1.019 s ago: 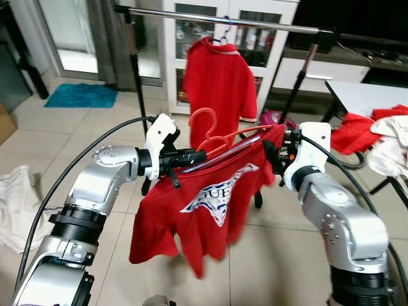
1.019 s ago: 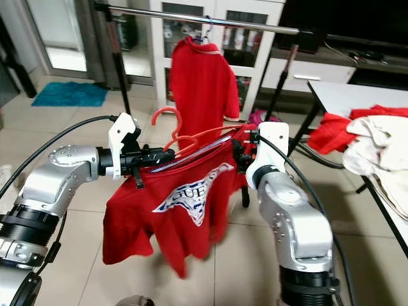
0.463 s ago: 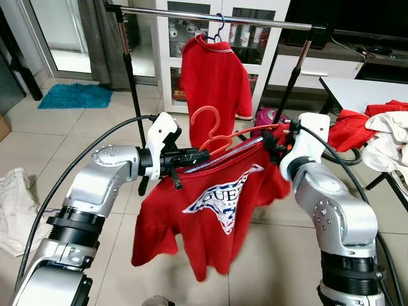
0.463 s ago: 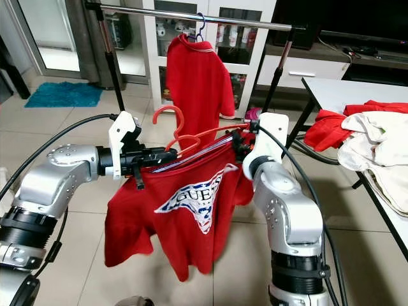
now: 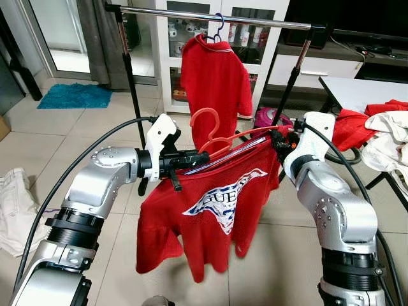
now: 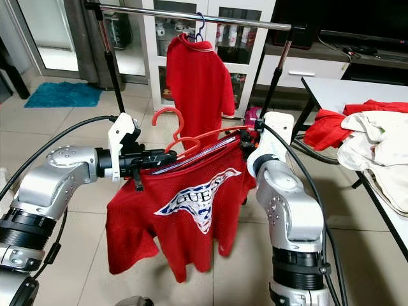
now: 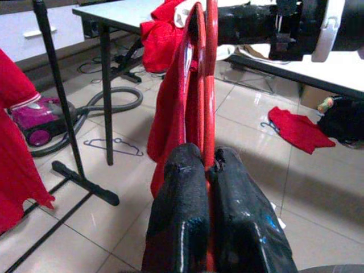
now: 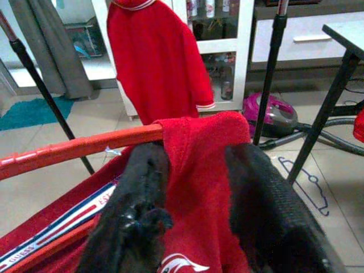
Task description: Hang hanger
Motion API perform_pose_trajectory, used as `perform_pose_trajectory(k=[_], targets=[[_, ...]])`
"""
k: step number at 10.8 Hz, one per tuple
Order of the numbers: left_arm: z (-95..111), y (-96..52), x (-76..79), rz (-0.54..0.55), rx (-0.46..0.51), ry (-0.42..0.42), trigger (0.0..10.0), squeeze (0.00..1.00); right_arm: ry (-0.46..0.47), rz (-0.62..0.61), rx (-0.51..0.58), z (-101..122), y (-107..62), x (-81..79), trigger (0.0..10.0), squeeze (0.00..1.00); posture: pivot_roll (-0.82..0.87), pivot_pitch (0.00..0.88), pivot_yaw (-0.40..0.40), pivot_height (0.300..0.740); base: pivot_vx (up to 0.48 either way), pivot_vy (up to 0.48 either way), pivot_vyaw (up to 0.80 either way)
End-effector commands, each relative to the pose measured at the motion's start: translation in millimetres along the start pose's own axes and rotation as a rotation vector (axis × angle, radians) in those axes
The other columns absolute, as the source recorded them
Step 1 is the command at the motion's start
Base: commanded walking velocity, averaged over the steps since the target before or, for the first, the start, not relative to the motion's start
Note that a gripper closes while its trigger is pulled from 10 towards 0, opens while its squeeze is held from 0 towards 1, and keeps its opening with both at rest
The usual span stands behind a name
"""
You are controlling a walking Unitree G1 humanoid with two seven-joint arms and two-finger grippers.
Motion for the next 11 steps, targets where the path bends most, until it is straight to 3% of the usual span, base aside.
perform_pose_trajectory(k=[1, 7, 11], targets=[[9, 1.3, 6.8, -0.030, 0.011, 0.032, 0.0, 0.00, 0.004, -0.022, 0.020, 4, 0.3, 5.5, 0.2, 0.00, 0.09, 0.022, -0.027, 0.740, 0.000, 0.000, 0.00], [9, 0.0, -0.2, 0.005, 0.001, 0.031, 0.0, 0.00, 0.015, 0.008, 0.049, 7, -0.5, 1.3, 0.0, 0.00, 0.09, 0.017, -0.022, 0.740, 0.000, 0.000, 0.00], [6, 0.7, -15.8, 0.105, -0.027, 0.018, 0.0, 0.00, -0.012, 0.066, 0.091, 17, -6.5, -11.2, 0.0, 0.00, 0.09, 0.014, -0.026, 0.740, 0.000, 0.000, 0.00]])
Point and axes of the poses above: a point about 5 cm out from each wrist's last joint towards the gripper, its own y axis pointing out of the wrist towards the gripper, its own z axis along the axis of the wrist's last joint, x = y × z, the point moved 5 cm from there along y, pointing out of the wrist towards the gripper, and after that the axes turned 13 degrees about -y, right-handed, at the moved point
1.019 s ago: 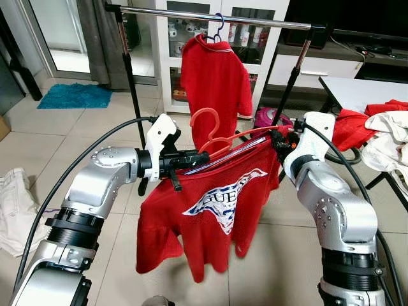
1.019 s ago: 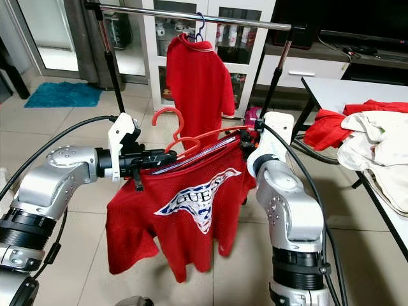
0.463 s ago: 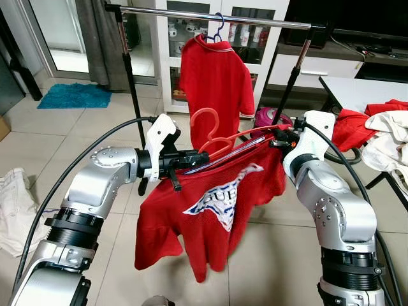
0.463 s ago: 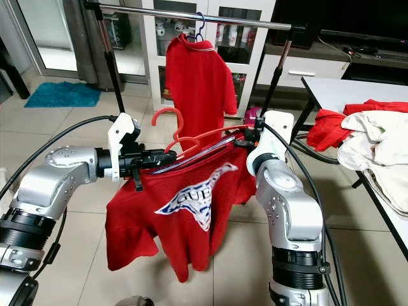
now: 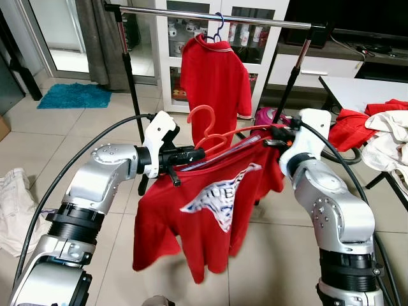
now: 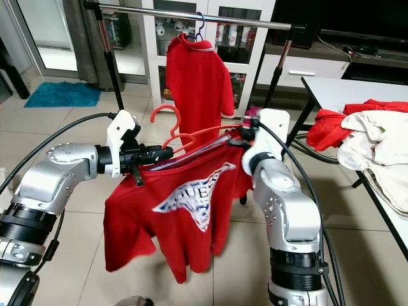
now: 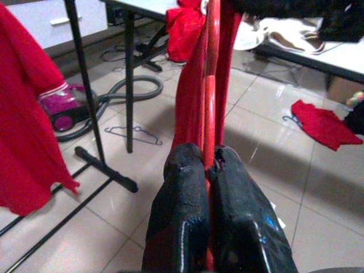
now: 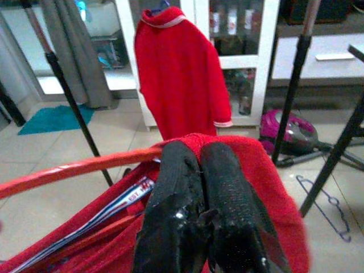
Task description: Hang hanger
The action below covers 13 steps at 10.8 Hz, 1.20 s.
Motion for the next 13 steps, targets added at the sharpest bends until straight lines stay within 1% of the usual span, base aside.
perform_pose_trajectory(k=[1, 2, 4, 5, 7, 8, 9, 10, 11, 12, 13], targets=[[3, 2.1, -1.2, 0.010, -0.024, 0.023, 0.0, 0.00, -0.014, 0.002, 0.022, 5, -3.2, 0.9, 0.0, 0.00, 0.09, 0.013, -0.026, 0.740, 0.000, 0.000, 0.00], [0, 3.3, -0.8, 0.009, -0.042, 0.030, 0.0, 0.00, -0.039, 0.032, 0.035, 8, -4.2, -4.0, 0.0, 0.00, 0.08, 0.013, -0.026, 0.740, 0.000, 0.000, 0.00], [-1, 5.5, 0.9, 0.002, -0.045, 0.033, 0.0, 0.00, -0.055, 0.077, 0.053, 12, -6.3, -12.7, 0.0, 0.00, 0.08, 0.012, -0.027, 0.740, 0.000, 0.000, 0.00], [1, 6.6, 0.4, 0.003, -0.041, 0.037, 0.0, 0.00, -0.086, 0.124, 0.040, 9, -8.3, -21.3, 0.0, 0.00, 0.08, 0.012, -0.027, 0.740, 0.000, 0.000, 0.00], [3, 5.0, -2.8, 0.013, -0.038, 0.042, 0.0, 0.00, -0.120, 0.168, -0.010, -2, -11.2, -28.8, 0.0, 0.00, 0.08, 0.009, -0.027, 0.740, 0.000, 0.000, 0.00], [4, 4.0, -3.0, 0.010, -0.035, 0.044, 0.0, 0.00, -0.167, 0.177, -0.061, -13, -12.4, -29.9, 3.4, 0.00, 0.08, 0.006, -0.029, 0.740, 0.000, 0.000, 0.00], [5, 3.7, -0.6, -0.007, -0.033, 0.049, 0.0, 0.00, -0.194, 0.182, -0.068, -16, -12.0, -30.2, 10.0, 0.00, 0.08, 0.003, -0.030, 0.740, 0.000, 0.000, 0.00], [5, 3.6, 1.8, -0.027, -0.035, 0.052, 0.0, 0.00, -0.179, 0.201, -0.034, -11, -12.3, -31.9, 10.0, 0.53, 0.09, 0.002, -0.030, 0.740, 0.000, 0.000, 0.00], [5, 2.7, 1.9, -0.032, -0.036, 0.055, 0.0, 0.00, -0.164, 0.248, 0.005, -3, -14.5, -31.9, 10.0, 1.00, 0.09, 0.000, -0.029, 0.740, 0.000, 0.000, 0.00], [6, 0.8, 1.4, -0.040, -0.041, 0.062, 0.0, 0.00, -0.160, 0.321, 0.029, 3, -20.2, -29.3, 10.0, 1.00, 0.09, 0.000, -0.027, 0.740, 0.000, 0.000, 0.00], [6, -1.7, 1.4, -0.054, -0.052, 0.075, 0.0, 0.00, -0.175, 0.426, 0.057, 10, -30.0, -26.7, 10.0, 1.00, 0.09, 0.000, -0.027, 0.740, 0.000, 0.000, 0.00]])
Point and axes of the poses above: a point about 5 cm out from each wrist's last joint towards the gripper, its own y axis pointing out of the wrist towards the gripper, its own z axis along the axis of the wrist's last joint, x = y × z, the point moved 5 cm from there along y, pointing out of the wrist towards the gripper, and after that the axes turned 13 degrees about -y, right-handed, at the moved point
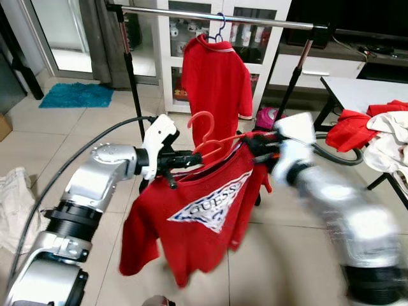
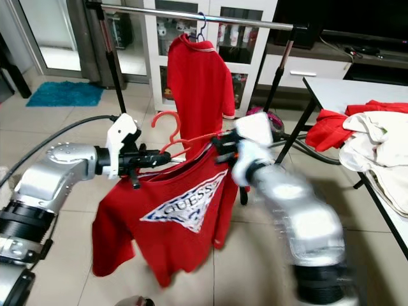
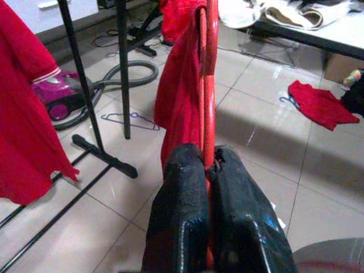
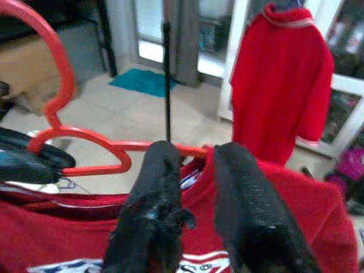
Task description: Hang hanger
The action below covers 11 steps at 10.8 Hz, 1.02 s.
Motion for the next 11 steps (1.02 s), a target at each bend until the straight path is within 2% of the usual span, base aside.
perform_pose_trajectory(k=[1, 2, 4, 6, 7, 8, 10, 11], targets=[[12, -1.3, 5.7, -0.054, -0.012, 0.074, 0.0, 0.00, -0.052, 0.136, 0.068, 14, -13.9, -3.9, 10.0, 1.00, 0.08, 0.000, -0.023, 0.740, 0.000, 0.000, 0.00], [8, -5.3, 10.0, -0.106, -0.054, 0.106, 0.0, 0.00, -0.130, 0.245, 0.111, 23, -26.6, -5.4, 10.0, 1.00, 0.08, 0.000, -0.019, 0.740, 0.000, 0.000, 0.00], [-6, -19.9, 25.7, -0.277, -0.223, 0.244, 0.0, 0.00, -0.289, 0.477, 0.060, 23, -42.1, -16.1, 10.0, 1.00, 0.08, 0.000, -0.018, 0.740, 0.000, 0.000, 0.00], [-8, -29.1, 33.8, -0.367, -0.306, 0.321, 0.0, 0.00, -0.317, 0.577, 0.016, 22, -41.4, -25.2, 10.0, 1.00, 0.09, 0.000, -0.021, 0.740, 0.000, 0.000, 0.00], [-8, -29.8, 34.3, -0.374, -0.319, 0.340, 0.0, 0.00, -0.309, 0.631, -0.005, 18, -43.0, -32.1, 10.0, 0.25, 0.09, 0.000, -0.021, 0.740, 0.000, 0.000, 0.00], [-6, -29.5, 33.7, -0.379, -0.332, 0.363, 0.0, 0.00, -0.291, 0.700, -0.028, 12, -45.6, -43.4, 10.0, 0.00, 0.09, 0.000, -0.022, 0.740, 0.000, 0.000, 0.00], [-1, -26.3, 33.6, -0.377, -0.326, 0.394, 0.0, 0.00, -0.213, 0.754, -0.067, 2, -40.9, -64.1, 10.0, 0.00, 0.09, 0.000, -0.020, 0.740, 0.000, 0.000, 0.00], [0, -25.1, 36.3, -0.385, -0.318, 0.403, 0.0, 0.00, -0.178, 0.722, -0.094, -6, -31.1, -70.6, 10.0, 0.00, 0.09, 0.000, -0.018, 0.740, 0.000, 0.000, 0.00]])
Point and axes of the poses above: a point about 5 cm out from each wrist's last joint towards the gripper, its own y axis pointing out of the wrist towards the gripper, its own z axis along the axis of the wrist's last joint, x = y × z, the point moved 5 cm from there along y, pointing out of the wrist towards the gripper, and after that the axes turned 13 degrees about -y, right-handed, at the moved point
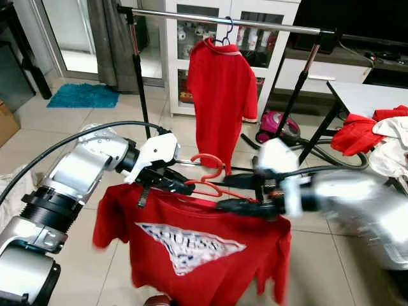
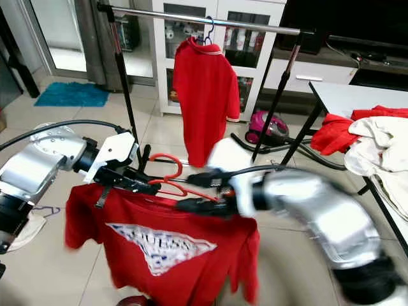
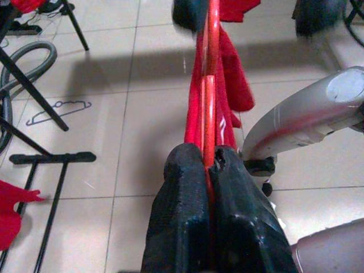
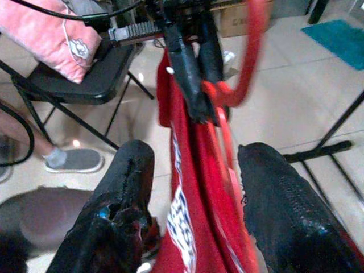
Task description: Hang hanger
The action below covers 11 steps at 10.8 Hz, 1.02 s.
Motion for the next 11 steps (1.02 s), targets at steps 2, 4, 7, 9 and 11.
perform_pose_trajectory(k=[2, 4, 7, 9, 11], targets=[[11, 1.5, 2.2, -0.006, 0.012, 0.052, 0.0, 0.00, 0.025, -0.055, -0.011, -2, 8.2, 7.3, 0.0, 0.00, 0.09, 0.000, -0.020, 0.740, 0.000, 0.000, 0.00], [12, 3.6, 4.6, -0.020, 0.017, 0.055, 0.0, 0.00, 0.025, -0.038, 0.009, 1, 16.3, 3.3, 0.0, 0.00, 0.09, 0.000, -0.022, 0.740, 0.000, 0.000, 0.00], [14, 4.3, 5.3, -0.025, 0.022, 0.058, 0.0, 0.00, 0.026, -0.036, -0.006, -1, 23.2, 2.5, 0.0, 0.00, 0.09, 0.000, -0.023, 0.740, 0.000, 0.000, 0.00], [15, 4.0, 5.0, -0.026, 0.024, 0.059, 0.0, 0.00, 0.026, -0.040, -0.012, -1, 22.0, 3.8, 0.0, 0.00, 0.09, 0.000, -0.023, 0.740, 0.000, 0.000, 0.00], [16, 4.1, 3.8, -0.023, 0.029, 0.058, 0.0, 0.00, 0.024, -0.036, -0.013, -2, 21.6, 3.9, 0.0, 0.00, 0.09, 0.000, -0.025, 0.740, 0.000, 0.000, 0.00]])
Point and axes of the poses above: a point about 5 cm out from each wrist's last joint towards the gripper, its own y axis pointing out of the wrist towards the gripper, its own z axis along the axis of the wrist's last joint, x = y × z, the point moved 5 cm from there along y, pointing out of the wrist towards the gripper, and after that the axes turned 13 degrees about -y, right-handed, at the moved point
